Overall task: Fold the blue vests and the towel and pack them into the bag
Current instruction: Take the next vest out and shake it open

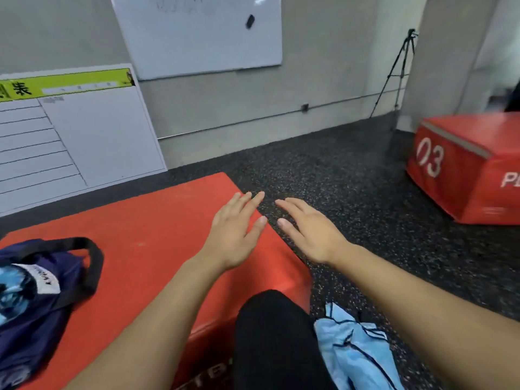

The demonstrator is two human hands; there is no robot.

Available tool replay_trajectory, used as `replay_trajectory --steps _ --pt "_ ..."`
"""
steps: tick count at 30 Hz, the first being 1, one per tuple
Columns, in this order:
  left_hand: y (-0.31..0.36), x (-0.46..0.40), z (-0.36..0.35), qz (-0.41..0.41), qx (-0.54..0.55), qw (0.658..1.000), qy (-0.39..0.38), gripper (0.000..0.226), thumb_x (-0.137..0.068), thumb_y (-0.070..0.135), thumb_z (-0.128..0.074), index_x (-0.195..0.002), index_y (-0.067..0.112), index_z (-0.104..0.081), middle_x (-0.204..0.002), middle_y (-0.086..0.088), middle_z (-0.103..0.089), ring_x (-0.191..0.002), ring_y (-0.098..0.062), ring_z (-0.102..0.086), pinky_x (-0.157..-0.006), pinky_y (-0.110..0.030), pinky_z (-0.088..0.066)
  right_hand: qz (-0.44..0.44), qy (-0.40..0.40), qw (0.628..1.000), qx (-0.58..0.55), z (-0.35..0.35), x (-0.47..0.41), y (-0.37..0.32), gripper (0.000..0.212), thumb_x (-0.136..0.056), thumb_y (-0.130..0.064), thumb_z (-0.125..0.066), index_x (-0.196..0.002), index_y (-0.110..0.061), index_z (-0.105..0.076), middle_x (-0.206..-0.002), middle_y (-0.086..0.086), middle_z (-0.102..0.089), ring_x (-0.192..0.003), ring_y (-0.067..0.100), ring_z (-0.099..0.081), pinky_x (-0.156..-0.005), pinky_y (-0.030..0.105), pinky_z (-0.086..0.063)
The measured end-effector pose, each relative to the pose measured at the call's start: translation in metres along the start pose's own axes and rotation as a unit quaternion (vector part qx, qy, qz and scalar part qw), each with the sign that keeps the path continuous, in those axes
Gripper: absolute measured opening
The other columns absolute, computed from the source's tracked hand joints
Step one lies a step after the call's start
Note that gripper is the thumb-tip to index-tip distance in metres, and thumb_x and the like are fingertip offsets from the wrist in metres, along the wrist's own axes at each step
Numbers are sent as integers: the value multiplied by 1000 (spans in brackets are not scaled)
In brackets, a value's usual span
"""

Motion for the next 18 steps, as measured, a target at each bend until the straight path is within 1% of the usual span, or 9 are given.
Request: replay_trajectory --steps 4,6,9,11,13,16,18 --pt "68 -8 -72 -40 23 997 -61 75 -92 65 -18 -159 33 -27 -164 -3 -31 -155 -22 -17 -125 -45 -18 -64 -5 998 2 4 64 73 67 -101 -61 -23 -157 -25 -33 -160 6 -36 -145 24 -39 -119 42 -34" --pt "105 0 -113 -59 37 993 -100 70 -96 63 -21 -160 35 -23 -166 -1 -27 -156 -21 -13 -125 -45 -16 -98 -15 995 4 -2 105 109 67 -101 -60 -24 -158 -25 -32 -161 5 -35 -147 22 -36 -121 40 -32" --pt "145 19 -174 -75 48 983 -158 59 -105 55 -27 -161 38 -15 -168 4 -19 -156 -16 -4 -126 -46 -12 -156 -37 987 3 -16 167 156 65 -103 -62 -23 -158 -30 -29 -163 2 -32 -148 21 -33 -121 41 -31" --pt "157 32 -211 -63 44 975 -209 59 -106 53 -28 -161 39 -12 -169 5 -15 -156 -15 -2 -126 -46 -9 -189 -56 980 8 -31 205 183 60 -106 -58 -27 -158 -29 -29 -163 0 -31 -148 20 -33 -121 39 -31" --pt "163 42 -242 -54 19 963 -263 60 -106 52 -31 -161 38 -10 -169 2 -14 -156 -17 -2 -126 -46 -7 -222 -71 972 9 -48 243 203 59 -106 -55 -31 -158 -28 -31 -163 0 -32 -148 20 -34 -121 38 -31" --pt "173 47 -276 -50 7 956 -288 62 -105 51 -35 -161 37 -14 -168 1 -17 -156 -20 -8 -125 -45 -11 -270 -113 956 6 -81 299 225 58 -106 -54 -33 -158 -28 -31 -163 0 -32 -147 21 -34 -121 35 -28" --pt "180 55 -298 -41 -1 950 -310 62 -105 51 -36 -160 36 -15 -168 1 -19 -155 -20 -11 -125 -44 -13 -295 -151 943 -6 -105 334 234 60 -105 -58 -31 -158 -29 -31 -163 1 -32 -146 23 -36 -119 34 -29"
Point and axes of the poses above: each hand's wrist, its own x-axis away from the middle knuckle, its own z-axis out of the back of the hand, y = z × x, the point moved 3 cm from there along -x, towards the middle knuckle
